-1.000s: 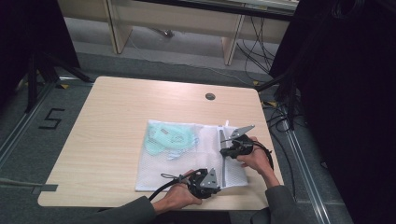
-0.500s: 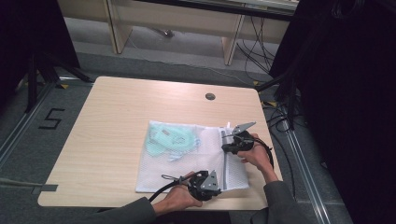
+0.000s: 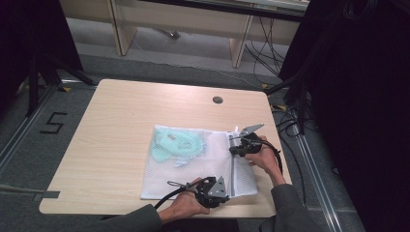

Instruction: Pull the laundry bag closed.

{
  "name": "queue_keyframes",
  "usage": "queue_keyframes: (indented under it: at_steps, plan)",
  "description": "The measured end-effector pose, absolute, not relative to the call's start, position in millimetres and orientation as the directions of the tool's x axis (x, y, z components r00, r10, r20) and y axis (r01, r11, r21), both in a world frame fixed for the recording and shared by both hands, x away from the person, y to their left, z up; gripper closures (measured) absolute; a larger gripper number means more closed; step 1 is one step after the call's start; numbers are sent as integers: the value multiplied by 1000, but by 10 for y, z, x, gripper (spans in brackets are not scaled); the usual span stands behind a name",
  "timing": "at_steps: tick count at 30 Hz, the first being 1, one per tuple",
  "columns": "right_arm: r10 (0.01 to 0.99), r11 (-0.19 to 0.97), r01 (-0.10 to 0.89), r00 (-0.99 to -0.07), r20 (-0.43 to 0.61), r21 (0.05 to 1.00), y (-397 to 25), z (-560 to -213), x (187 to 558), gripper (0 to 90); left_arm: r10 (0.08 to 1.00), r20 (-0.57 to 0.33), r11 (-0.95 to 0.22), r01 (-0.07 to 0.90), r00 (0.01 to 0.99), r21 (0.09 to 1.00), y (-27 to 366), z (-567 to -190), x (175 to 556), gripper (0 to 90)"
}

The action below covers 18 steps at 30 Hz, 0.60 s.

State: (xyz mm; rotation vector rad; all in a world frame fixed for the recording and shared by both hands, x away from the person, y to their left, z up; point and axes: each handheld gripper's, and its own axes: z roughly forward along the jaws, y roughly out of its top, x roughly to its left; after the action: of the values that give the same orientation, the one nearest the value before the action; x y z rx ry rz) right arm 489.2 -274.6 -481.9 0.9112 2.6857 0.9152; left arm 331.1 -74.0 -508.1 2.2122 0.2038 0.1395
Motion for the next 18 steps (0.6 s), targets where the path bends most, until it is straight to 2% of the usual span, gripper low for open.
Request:
queue_keyframes:
  at_steps: [7, 14, 18]
  plan:
    - [575, 636, 478, -817, 41, 606, -2744, -4815, 4963, 868, 200, 17, -593, 107, 980, 798, -734, -5081, 3299, 893]
    - [597, 634, 493, -802, 28, 596, -2734, -4815, 4988, 868, 199, 19, -601, 106, 980, 792, -716, -5083, 3294, 892]
    - [573, 649, 466, -819, 16, 602, -2719, -4811, 5012, 868, 208, 14, -588, 114, 978, 801, -716, -5076, 3283, 892]
